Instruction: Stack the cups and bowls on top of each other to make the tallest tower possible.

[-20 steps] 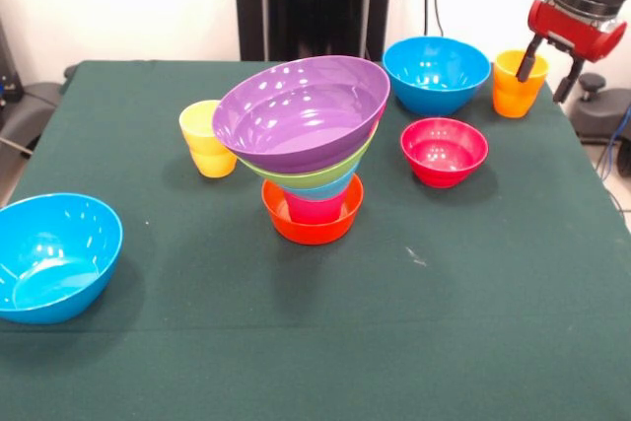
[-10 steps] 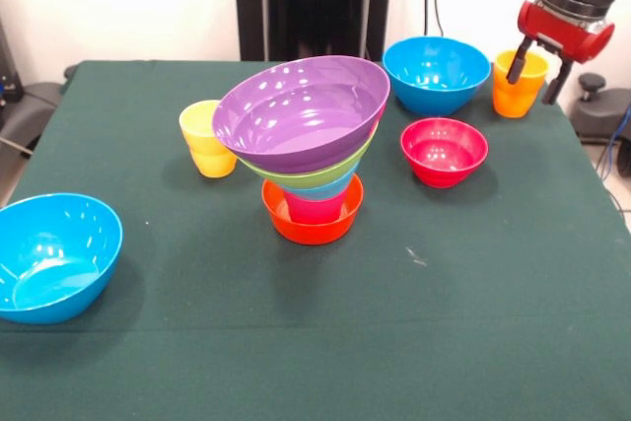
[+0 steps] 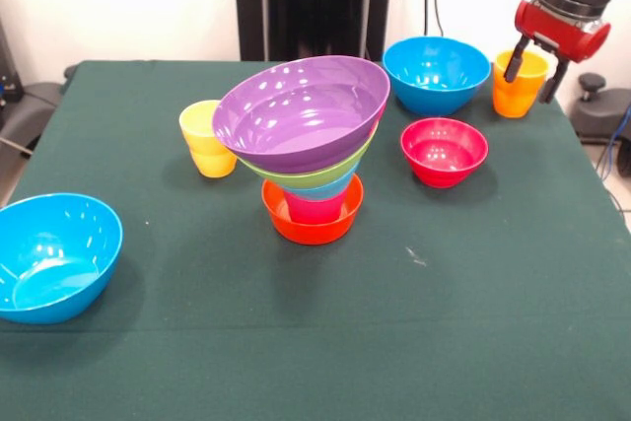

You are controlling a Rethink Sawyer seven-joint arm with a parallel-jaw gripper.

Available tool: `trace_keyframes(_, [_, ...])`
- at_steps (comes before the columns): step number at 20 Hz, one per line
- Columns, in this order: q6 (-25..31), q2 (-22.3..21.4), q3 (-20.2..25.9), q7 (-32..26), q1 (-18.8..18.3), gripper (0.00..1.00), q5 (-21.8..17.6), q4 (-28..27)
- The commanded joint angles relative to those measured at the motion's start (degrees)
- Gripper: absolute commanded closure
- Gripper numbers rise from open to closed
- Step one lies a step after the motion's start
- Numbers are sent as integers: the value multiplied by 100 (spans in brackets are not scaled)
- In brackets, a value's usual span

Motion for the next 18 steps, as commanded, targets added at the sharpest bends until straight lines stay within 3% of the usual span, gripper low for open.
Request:
trace_keyframes(1, [231, 242, 458, 1106, 89, 0, 200, -10])
trace_keyframes(12, [471, 261, 326, 1118, 139, 0, 154, -203])
trace_keyframes(18, [869, 219, 182, 1099, 163, 0, 81, -386])
